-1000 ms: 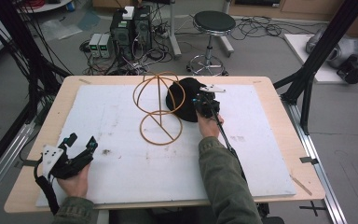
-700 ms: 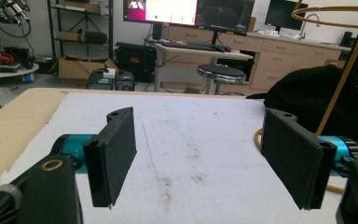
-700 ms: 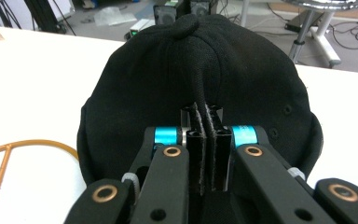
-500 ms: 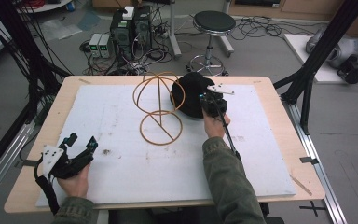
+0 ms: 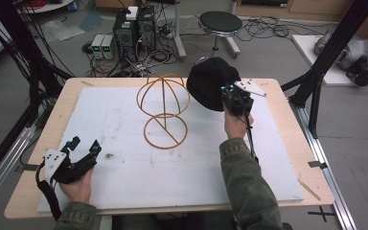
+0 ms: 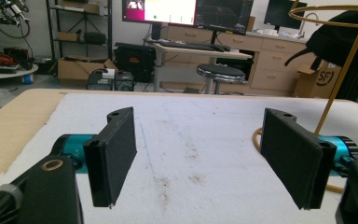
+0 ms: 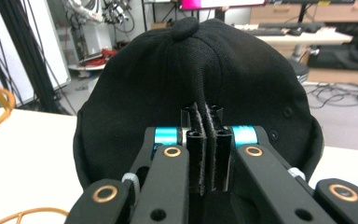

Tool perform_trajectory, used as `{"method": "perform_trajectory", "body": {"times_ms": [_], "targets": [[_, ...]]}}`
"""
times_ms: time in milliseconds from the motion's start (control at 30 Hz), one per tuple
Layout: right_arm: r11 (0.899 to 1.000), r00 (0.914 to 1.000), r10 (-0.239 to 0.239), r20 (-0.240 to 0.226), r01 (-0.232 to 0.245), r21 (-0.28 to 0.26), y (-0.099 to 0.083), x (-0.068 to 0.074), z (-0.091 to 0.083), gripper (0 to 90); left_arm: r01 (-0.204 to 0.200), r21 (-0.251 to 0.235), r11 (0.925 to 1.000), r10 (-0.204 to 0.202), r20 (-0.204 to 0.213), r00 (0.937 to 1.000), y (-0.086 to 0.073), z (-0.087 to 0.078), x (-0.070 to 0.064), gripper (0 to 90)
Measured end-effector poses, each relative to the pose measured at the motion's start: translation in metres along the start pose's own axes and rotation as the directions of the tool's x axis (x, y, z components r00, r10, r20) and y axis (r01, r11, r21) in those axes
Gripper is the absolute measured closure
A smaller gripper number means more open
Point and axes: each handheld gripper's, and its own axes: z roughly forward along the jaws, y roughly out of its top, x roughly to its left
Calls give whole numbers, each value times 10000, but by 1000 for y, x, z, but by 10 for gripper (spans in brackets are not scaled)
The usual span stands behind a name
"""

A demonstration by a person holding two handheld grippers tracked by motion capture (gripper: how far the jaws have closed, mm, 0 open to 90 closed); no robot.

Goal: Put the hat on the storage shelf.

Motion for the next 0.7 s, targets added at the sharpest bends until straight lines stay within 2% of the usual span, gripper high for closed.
{"method": "perform_trajectory", "body": {"times_ms": [167,367,433,600,700], "targets": [[9977,10000,-77,52,80,-679,23,-5,-17,888,3,0,10000,-3,18,10000,0,1,0,271],[9935,10000,-99,-17,96,-1138,44,-6,-29,888,67,-41,10000,-67,24,10000,0,1,-1,271],[9897,9996,29,-289,-70,-1431,53,-6,-37,888,37,8,10000,-37,47,10000,0,1,-1,271],[9852,9983,173,-555,-266,-1695,62,-2,-45,888,0,14,10000,0,92,10000,0,1,-2,271],[9818,9953,149,-956,-326,-1869,71,6,-50,888,33,-31,10000,-33,74,10000,0,2,-3,271]]}}
